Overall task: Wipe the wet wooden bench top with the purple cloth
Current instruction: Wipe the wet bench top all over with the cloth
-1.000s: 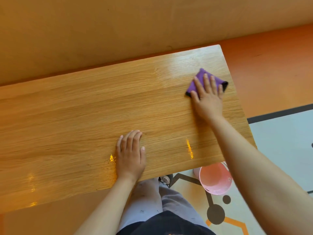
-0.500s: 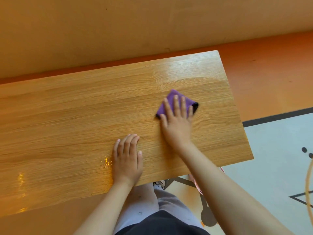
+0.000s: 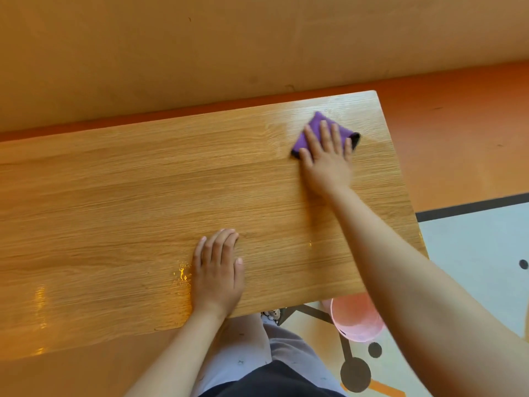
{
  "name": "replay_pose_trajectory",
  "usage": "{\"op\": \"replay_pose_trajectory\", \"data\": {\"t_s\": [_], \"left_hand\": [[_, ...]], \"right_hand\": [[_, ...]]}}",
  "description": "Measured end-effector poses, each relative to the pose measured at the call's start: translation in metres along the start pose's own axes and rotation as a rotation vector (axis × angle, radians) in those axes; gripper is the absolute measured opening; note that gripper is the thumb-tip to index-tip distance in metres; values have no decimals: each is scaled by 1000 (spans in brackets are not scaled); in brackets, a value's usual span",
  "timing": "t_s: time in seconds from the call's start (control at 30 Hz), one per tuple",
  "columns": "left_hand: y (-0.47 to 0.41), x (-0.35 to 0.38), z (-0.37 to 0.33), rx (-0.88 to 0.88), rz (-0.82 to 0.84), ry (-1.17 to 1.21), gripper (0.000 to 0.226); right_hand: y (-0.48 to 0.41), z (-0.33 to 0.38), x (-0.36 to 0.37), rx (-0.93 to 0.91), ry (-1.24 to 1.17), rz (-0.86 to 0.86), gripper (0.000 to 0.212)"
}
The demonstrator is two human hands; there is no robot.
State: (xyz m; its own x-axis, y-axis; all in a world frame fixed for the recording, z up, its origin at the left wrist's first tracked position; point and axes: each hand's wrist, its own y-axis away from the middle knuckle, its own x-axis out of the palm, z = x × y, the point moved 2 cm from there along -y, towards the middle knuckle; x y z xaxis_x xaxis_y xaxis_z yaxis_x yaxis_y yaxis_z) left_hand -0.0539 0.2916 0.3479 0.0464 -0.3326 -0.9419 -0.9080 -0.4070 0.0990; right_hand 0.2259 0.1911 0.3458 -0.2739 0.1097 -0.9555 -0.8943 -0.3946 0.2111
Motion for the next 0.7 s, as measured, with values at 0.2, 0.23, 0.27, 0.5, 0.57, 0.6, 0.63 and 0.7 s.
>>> {"op": "replay_pose_trajectory", "data": {"t_s": [0.2, 0.23, 0.27, 0.5, 0.57, 0.6, 0.63, 0.7], "left_hand": [[0, 0, 1, 2, -3, 4, 46], [0, 0, 1, 4, -2, 5, 45], [0, 0, 2, 7, -2, 6, 45], [0, 2, 3, 9, -1, 12, 45], [0, 2, 3, 15, -6, 13, 45], [1, 2, 3, 18, -9, 12, 46], [1, 1, 3, 19, -9, 9, 46], [0, 0, 3, 17, -7, 1, 45]], "right_hand": [[4, -86, -20, 255, -2, -26, 54], [6, -92, -20, 289, 1, -24, 54], [8, -93, -20, 320, 7, -28, 54], [29, -19, 0, 166, 55, -44, 56], [38, 23, 12, 11, 63, -32, 56], [41, 45, 18, -60, 65, -17, 56], [42, 66, 24, -127, 69, 1, 56], [38, 98, 30, -238, 75, 31, 55]]}}
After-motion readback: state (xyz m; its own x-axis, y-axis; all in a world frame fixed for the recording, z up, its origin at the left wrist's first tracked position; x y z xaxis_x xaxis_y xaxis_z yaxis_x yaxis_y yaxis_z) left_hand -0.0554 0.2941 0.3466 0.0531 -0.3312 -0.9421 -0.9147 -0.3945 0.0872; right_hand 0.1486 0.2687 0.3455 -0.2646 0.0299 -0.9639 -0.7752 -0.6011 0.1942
